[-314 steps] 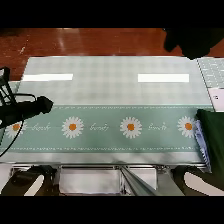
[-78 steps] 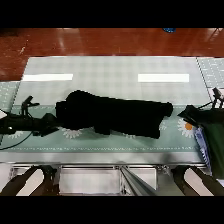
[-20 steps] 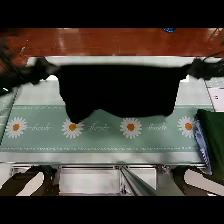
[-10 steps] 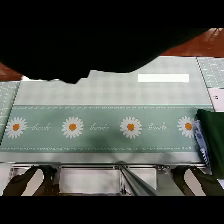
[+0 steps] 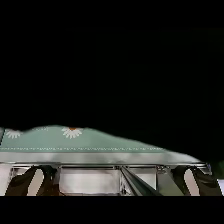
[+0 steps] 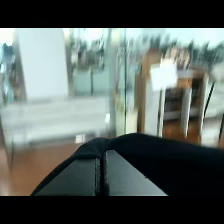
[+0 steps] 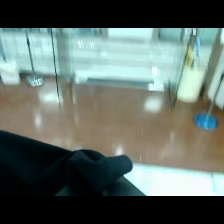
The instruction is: Fold the shirts.
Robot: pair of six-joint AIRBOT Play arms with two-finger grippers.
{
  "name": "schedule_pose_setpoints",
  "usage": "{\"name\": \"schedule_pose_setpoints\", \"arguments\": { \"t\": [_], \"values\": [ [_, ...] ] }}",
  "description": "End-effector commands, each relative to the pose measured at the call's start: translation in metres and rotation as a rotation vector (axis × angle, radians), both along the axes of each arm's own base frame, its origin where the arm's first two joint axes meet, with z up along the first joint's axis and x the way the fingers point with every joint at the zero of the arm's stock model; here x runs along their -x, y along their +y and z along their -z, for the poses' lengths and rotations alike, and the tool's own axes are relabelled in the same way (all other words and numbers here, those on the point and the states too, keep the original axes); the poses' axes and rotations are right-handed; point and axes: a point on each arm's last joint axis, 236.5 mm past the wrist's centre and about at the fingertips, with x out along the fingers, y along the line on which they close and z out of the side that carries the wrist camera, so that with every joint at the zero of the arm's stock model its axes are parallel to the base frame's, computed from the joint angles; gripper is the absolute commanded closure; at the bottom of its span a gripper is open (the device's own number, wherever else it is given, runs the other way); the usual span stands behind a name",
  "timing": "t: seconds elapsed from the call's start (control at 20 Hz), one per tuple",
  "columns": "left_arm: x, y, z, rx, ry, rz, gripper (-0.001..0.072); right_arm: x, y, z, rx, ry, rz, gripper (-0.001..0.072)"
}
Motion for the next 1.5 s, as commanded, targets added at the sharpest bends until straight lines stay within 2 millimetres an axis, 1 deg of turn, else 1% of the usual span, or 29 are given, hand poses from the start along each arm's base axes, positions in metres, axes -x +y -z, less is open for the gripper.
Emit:
{"name": "schedule_pose_setpoints", "arguments": {
  "t": [0.0,0.1,0.2,0.25,0.3,0.35,0.45,0.5,0.6,0.7,0.8,0.85,0.9,0.95,1.0,1.05,1.1,1.15,1.2,1.25,1.3,1.35,1.4,1.45],
  "values": [
    [-0.033,0.012,0.078,0.029,0.273,0.001,0.0689,-0.009,0.001,0.055,-0.057,0.191,-0.02,0.0689],
    [-0.072,0.02,0.147,0.115,0.464,0.036,0.0689,-0.032,0.006,0.1,-0.123,0.311,-0.083,0.0689],
    [-0.11,0.027,0.228,0.217,0.655,0.064,0.0689,-0.066,0.008,0.146,-0.217,0.378,-0.135,0.0689],
    [-0.128,0.026,0.27,0.257,0.734,0.082,0.0689,-0.085,0.011,0.171,-0.272,0.394,-0.167,0.0689],
    [-0.147,0.023,0.311,0.275,0.794,0.101,0.0689,-0.103,0.008,0.198,-0.322,0.426,-0.173,0.069],
    [-0.164,0.019,0.346,0.283,0.842,0.104,0.0689,-0.122,0.001,0.232,-0.371,0.481,-0.155,0.069],
    [-0.198,0.012,0.405,0.307,0.932,0.097,0.0689,-0.156,-0.011,0.292,-0.424,0.591,-0.122,0.069],
    [-0.218,0.009,0.426,0.318,0.96,0.085,0.0689,-0.172,-0.011,0.314,-0.431,0.641,-0.127,0.0689],
    [-0.258,0.008,0.451,0.329,0.96,0.05,0.0689,-0.211,-0.011,0.351,-0.459,0.699,-0.121,0.0689],
    [-0.294,0.008,0.461,0.331,0.944,0.03,0.0689,-0.256,-0.017,0.373,-0.496,0.714,-0.091,0.0689],
    [-0.319,0.01,0.465,0.355,0.946,0.021,0.0689,-0.3,-0.016,0.387,-0.568,0.727,-0.094,0.0689],
    [-0.327,0.01,0.466,0.369,0.948,0.018,0.0689,-0.32,-0.015,0.393,-0.625,0.734,-0.103,0.0689],
    [-0.333,0.01,0.468,0.383,0.954,0.014,0.0689,-0.336,-0.014,0.4,-0.671,0.74,-0.106,0.0689],
    [-0.335,0.01,0.471,0.4,0.963,0.009,0.0688,-0.351,-0.013,0.408,-0.73,0.746,-0.107,0.0662],
    [-0.334,0.009,0.475,0.401,0.979,0.013,0.0622,-0.361,-0.011,0.415,-0.788,0.758,-0.105,0.0453],
    [-0.331,0.008,0.478,0.397,0.997,0.02,0.0402,-0.366,-0.011,0.421,-0.821,0.774,-0.107,0.0298],
    [-0.328,0.012,0.479,0.386,1.01,0.02,0.0199,-0.366,-0.013,0.424,-0.829,0.79,-0.118,0.0303],
    [-0.321,0.021,0.481,0.354,1.04,0.018,0.0198,-0.365,-0.019,0.423,-0.825,0.79,-0.123,0.0303],
    [-0.313,0.035,0.483,0.316,1.079,0.012,0.0198,-0.358,-0.027,0.419,-0.819,0.797,-0.136,0.0304],
    [-0.301,0.053,0.483,0.293,1.136,0.0,0.0198,-0.348,-0.039,0.412,-0.825,0.809,-0.149,0.0304],
    [-0.285,0.073,0.486,0.309,1.21,-0.025,0.0198,-0.334,-0.053,0.403,-0.824,0.825,-0.166,0.0304],
    [-0.265,0.089,0.49,0.342,1.296,-0.042,0.0198,-0.317,-0.065,0.397,-0.802,0.847,-0.182,0.0305],
    [-0.24,0.102,0.498,0.372,1.387,-0.038,0.0199,-0.292,-0.075,0.397,-0.73,0.901,-0.206,0.0305],
    [-0.212,0.106,0.511,0.411,1.482,-0.03,0.0198,-0.266,-0.083,0.404,-0.657,0.977,-0.203,0.0305]
  ]
}}
